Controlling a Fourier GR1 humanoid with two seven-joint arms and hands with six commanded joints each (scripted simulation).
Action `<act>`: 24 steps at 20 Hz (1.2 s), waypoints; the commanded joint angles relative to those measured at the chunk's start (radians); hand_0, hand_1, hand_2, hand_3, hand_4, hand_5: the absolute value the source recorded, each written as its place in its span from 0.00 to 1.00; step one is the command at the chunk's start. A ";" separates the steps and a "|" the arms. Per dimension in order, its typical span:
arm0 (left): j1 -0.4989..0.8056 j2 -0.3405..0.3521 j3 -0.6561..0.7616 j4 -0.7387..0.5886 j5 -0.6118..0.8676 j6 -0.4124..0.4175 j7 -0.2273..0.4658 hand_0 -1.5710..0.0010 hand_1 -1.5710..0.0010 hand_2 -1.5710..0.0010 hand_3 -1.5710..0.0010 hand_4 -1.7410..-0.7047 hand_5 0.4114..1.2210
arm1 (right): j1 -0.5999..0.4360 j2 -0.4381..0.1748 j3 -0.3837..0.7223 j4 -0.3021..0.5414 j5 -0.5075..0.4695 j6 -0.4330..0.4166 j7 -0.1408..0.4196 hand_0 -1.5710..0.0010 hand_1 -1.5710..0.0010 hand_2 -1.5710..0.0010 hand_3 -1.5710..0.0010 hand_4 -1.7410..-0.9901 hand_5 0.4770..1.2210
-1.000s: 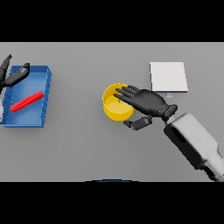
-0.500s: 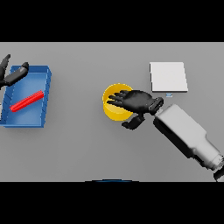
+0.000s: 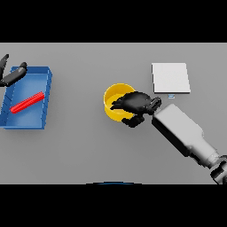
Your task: Pick up the red beaker and tilt it to pour out 1 green nut into yellow bowl. Pick up the yellow bowl and place it on the metallic measuring scale.
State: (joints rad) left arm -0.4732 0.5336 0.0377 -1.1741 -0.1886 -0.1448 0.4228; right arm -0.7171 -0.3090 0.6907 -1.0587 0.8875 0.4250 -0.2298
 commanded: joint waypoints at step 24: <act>-0.021 -0.005 0.005 0.007 0.012 -0.006 0.001 1.00 1.00 1.00 1.00 0.91 0.36 | -0.006 -0.139 -0.083 -0.238 -0.090 0.167 0.108 0.00 0.00 0.06 0.24 0.00 1.00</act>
State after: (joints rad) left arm -0.4939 0.5293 0.0425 -1.1673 -0.1769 -0.1503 0.4234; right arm -0.7228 -0.4484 0.6079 -1.2964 0.7971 0.5924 -0.1219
